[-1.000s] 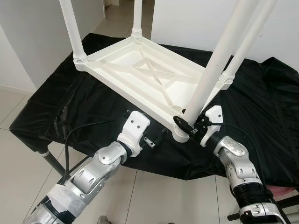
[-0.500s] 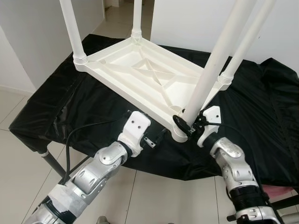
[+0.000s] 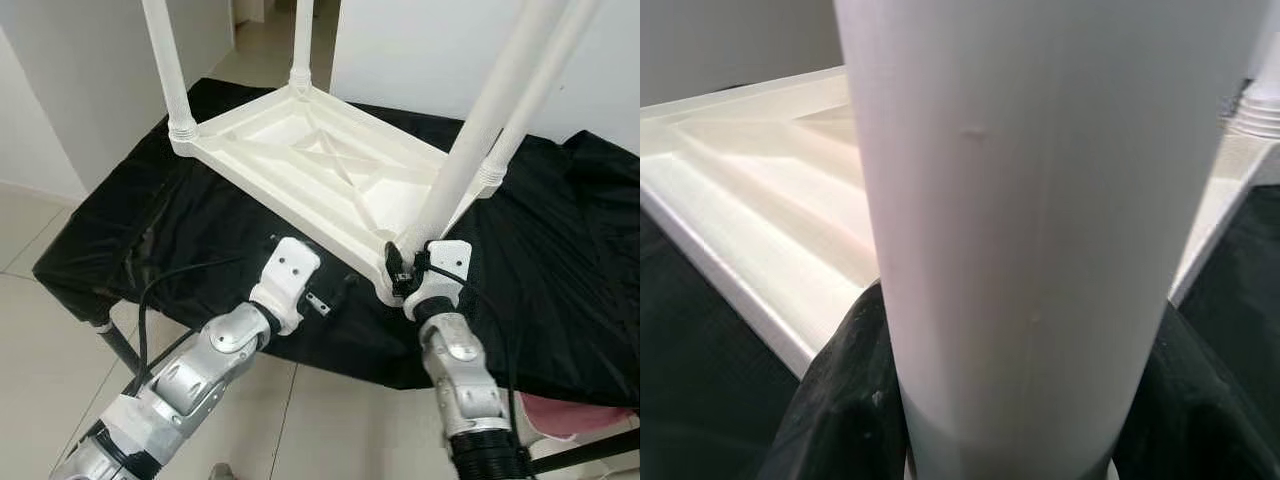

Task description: Building children table

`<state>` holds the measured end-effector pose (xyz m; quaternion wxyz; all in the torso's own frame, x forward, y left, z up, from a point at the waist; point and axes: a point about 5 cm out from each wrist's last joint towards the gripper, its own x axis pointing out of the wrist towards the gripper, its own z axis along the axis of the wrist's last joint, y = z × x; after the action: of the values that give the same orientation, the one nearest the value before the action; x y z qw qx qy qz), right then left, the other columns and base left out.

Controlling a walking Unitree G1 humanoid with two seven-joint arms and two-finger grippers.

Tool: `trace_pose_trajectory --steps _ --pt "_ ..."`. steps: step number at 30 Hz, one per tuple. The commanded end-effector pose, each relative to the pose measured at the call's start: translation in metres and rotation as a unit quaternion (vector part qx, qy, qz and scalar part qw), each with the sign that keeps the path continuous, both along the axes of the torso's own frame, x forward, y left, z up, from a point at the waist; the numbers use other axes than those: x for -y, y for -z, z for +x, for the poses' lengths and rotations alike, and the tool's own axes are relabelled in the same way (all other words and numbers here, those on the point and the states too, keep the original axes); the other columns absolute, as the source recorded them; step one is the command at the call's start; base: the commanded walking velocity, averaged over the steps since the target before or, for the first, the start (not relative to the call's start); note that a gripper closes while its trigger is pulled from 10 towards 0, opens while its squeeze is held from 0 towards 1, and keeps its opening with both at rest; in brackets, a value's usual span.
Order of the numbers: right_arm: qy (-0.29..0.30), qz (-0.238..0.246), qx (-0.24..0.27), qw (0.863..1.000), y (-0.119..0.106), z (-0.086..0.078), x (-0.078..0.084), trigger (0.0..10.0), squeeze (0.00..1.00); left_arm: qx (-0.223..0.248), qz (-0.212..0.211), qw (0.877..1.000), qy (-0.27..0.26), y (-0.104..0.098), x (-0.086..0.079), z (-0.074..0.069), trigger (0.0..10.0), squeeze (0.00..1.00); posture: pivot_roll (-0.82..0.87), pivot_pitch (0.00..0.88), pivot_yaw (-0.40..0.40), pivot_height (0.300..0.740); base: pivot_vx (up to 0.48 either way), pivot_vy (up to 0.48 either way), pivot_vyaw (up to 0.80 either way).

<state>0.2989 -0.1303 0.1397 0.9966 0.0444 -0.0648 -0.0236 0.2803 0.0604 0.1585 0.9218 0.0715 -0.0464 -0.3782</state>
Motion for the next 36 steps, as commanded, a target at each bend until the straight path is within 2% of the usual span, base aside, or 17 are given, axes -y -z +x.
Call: trace_pose_trajectory --steps 1,9,10,17,19,22,23,24,26,28,29,31,36 --pt "0.030 0.022 -0.054 0.998 0.020 -0.006 0.003 10.0 0.00 -0.006 0.023 0.993 0.114 0.001 0.006 -0.004 10.0 0.00 0.02 0.056 -0.046 0.740 0.000 0.000 0.00" --pt "0.003 0.013 -0.035 0.999 0.012 -0.006 0.001 10.0 0.00 -0.006 0.013 0.993 0.120 -0.001 0.009 -0.006 10.0 0.00 0.01 0.069 -0.035 0.740 0.000 0.000 0.00" --pt "0.002 0.019 -0.032 0.999 0.012 -0.007 0.000 10.0 1.00 -0.006 0.013 0.993 0.120 -0.001 0.008 -0.006 10.0 0.00 0.01 0.069 -0.035 0.740 0.000 0.000 0.00" --pt "-0.003 0.016 -0.019 1.000 0.008 -0.008 0.002 10.0 1.00 -0.006 0.012 0.993 0.119 -0.002 0.006 -0.005 10.0 0.00 0.01 0.076 -0.029 0.740 0.000 0.000 0.00" --pt "-0.036 -0.004 -0.008 0.999 0.006 -0.008 0.013 10.0 1.00 -0.005 0.012 0.993 0.120 -0.002 0.007 -0.005 10.0 0.00 0.01 0.081 -0.027 0.740 0.000 0.000 0.00" --pt "-0.046 -0.010 -0.005 0.999 0.005 -0.007 0.017 10.0 1.00 -0.004 0.012 0.993 0.120 -0.003 0.007 -0.005 10.0 0.00 0.01 0.081 -0.028 0.740 0.000 0.000 0.00" --pt "-0.060 -0.020 -0.004 0.998 0.005 -0.006 0.022 10.0 0.79 -0.003 0.012 0.993 0.120 -0.003 0.007 -0.004 10.0 0.00 0.02 0.081 -0.030 0.740 0.000 0.000 0.00" --pt "-0.109 -0.043 -0.002 0.993 0.004 -0.002 0.027 10.0 0.00 -0.001 0.013 0.993 0.120 -0.003 0.007 -0.005 10.0 0.00 0.02 0.083 -0.033 0.740 0.000 0.000 0.00" --pt "-0.122 -0.048 -0.001 0.991 0.003 -0.001 0.028 10.0 0.00 -0.001 0.013 0.993 0.120 -0.003 0.007 -0.005 10.0 0.00 0.02 0.083 -0.033 0.740 0.000 0.000 0.00" --pt "-0.169 -0.055 0.004 0.984 0.000 0.002 0.028 10.0 0.00 0.000 0.012 0.993 0.119 -0.004 0.007 -0.005 10.0 0.00 0.02 0.087 -0.040 0.740 0.000 0.000 0.00" --pt "-0.169 -0.055 0.004 0.984 0.000 0.002 0.028 10.0 0.00 0.000 0.012 0.993 0.119 -0.004 0.007 -0.005 10.0 0.00 0.02 0.087 -0.040 0.740 0.000 0.000 0.00" --pt "-0.220 -0.068 0.009 0.973 -0.004 0.007 0.027 10.0 0.00 0.000 0.010 0.993 0.118 -0.004 0.008 -0.005 10.0 0.00 0.02 0.090 -0.047 0.740 0.000 0.000 0.00" --pt "-0.257 -0.077 0.005 0.963 -0.007 0.015 0.024 10.0 0.00 0.001 0.009 0.993 0.115 -0.004 0.007 -0.006 10.0 0.00 0.03 0.091 -0.055 0.740 0.000 0.000 0.00"
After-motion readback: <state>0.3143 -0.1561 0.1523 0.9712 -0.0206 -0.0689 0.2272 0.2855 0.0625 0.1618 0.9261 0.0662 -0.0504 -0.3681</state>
